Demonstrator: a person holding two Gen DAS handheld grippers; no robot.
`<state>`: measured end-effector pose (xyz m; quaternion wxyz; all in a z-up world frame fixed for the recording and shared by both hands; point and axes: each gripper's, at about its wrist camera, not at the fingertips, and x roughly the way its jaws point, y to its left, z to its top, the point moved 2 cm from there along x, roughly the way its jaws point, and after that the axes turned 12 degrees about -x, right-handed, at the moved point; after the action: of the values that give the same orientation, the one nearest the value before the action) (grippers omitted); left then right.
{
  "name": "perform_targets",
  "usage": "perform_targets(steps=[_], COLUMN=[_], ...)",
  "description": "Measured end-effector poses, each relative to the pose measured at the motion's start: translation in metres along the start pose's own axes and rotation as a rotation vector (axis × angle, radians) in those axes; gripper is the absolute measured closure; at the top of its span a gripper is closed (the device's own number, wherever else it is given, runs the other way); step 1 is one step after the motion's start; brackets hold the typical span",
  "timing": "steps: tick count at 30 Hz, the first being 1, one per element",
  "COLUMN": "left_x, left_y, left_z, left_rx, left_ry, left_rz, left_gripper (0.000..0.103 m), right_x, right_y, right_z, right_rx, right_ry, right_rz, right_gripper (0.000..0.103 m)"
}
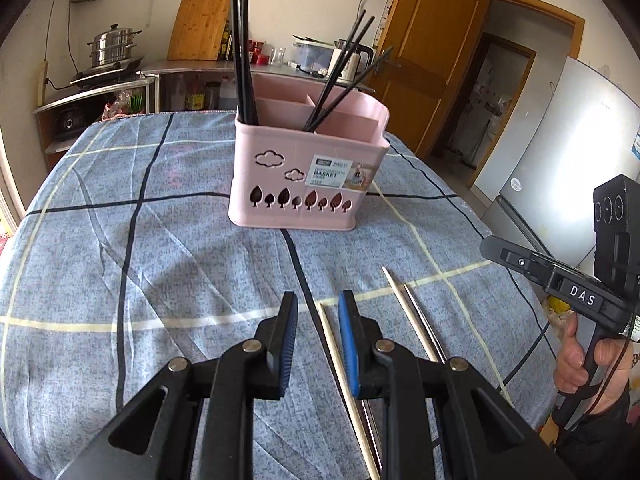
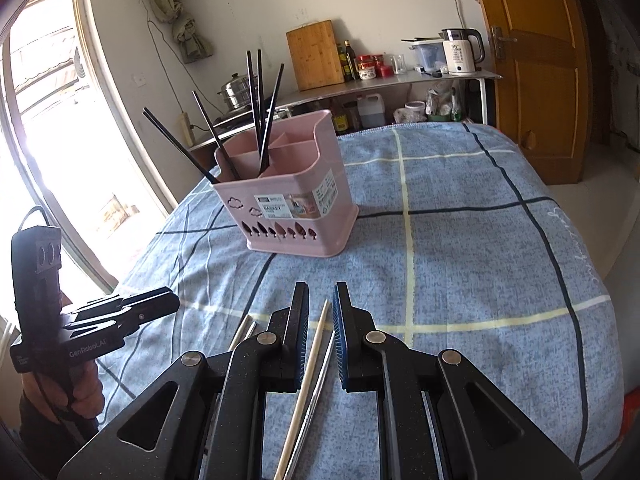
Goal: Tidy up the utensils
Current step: 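Grasp a wooden chopstick with the left tool while the right tool grasps another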
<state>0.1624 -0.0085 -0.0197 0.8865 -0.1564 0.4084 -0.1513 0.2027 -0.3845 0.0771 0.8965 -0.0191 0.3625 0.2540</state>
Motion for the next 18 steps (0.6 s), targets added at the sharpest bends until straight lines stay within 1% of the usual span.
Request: perform_targets(steps=[5,8,18], left_x=[0.023,0.033,0.057], left_y=[0.003,0.005,0.001], left_z=[-0.011,-0.014,-0.017], left_rx=[-0.012,-0.014,-0.002], left_ry=[0.064,0.091,0.152], left_rz=[0.029,0.045,0.075], left_gripper=[0.081,0.081,0.081], right_x=[0.021,0.028,0.060], right_y=[-0.002,0.000,0.011], right_z=[-0.014,-0.017,-0.017], right_rx=[0.007,0.001,-0.046], right_ry=[0.071,0.090,0.163], right_rz=[0.003,0.010,0.029], right_gripper=[0.091,0.091,0.091])
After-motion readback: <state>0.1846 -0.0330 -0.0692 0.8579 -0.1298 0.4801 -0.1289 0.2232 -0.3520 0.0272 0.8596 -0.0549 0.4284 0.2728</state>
